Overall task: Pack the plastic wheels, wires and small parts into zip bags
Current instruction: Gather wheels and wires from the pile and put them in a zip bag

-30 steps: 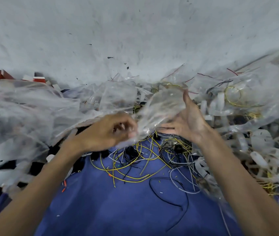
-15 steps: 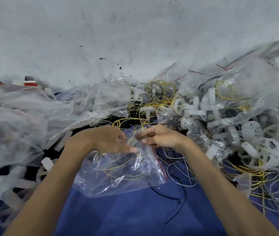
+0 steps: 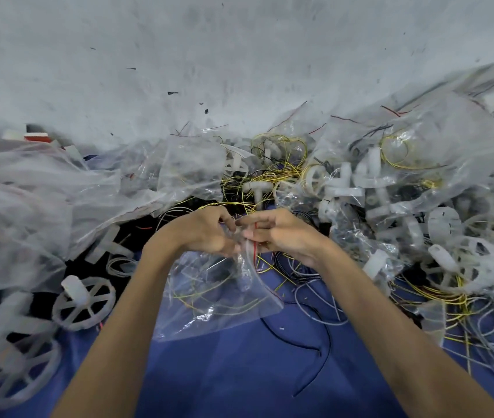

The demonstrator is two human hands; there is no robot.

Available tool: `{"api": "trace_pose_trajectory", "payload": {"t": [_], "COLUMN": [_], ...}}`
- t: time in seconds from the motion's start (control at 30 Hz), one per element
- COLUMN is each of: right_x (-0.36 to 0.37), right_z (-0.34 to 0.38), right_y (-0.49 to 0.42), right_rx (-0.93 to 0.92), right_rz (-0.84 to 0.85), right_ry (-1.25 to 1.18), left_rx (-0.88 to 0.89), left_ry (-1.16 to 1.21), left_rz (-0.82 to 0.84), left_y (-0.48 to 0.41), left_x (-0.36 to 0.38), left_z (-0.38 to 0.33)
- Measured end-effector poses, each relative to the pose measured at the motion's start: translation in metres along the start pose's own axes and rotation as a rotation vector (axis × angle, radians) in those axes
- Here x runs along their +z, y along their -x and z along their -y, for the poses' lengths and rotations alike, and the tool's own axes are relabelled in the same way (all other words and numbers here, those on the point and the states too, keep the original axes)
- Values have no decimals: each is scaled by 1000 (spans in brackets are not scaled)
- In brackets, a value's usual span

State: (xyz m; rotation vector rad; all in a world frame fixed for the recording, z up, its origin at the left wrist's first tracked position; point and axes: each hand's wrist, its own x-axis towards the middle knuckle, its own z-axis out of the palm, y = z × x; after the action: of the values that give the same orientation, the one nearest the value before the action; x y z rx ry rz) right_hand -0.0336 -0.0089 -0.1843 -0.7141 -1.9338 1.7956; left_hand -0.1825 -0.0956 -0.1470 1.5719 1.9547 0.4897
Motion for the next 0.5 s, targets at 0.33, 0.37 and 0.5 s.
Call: {"api": "trace_pose_trajectory", "payload": {"t": [0.33,0.37,0.5], "right_x": [4,2,-11], "right_z": [0,-1,-2], "right_y": [-2,-2,-1], "right_rx": [-4,9,62], "right_rz": [-59,-67,-119], "right_ry": [41,48,29], "left_rx": [17,11,15], "left_ry": [104,82,10], "left_rz": [-77,-68,-118], "left_y": [-9,-9,-4], "left_x": [7,6,-1], "left_z": [-2,-1,1]}}
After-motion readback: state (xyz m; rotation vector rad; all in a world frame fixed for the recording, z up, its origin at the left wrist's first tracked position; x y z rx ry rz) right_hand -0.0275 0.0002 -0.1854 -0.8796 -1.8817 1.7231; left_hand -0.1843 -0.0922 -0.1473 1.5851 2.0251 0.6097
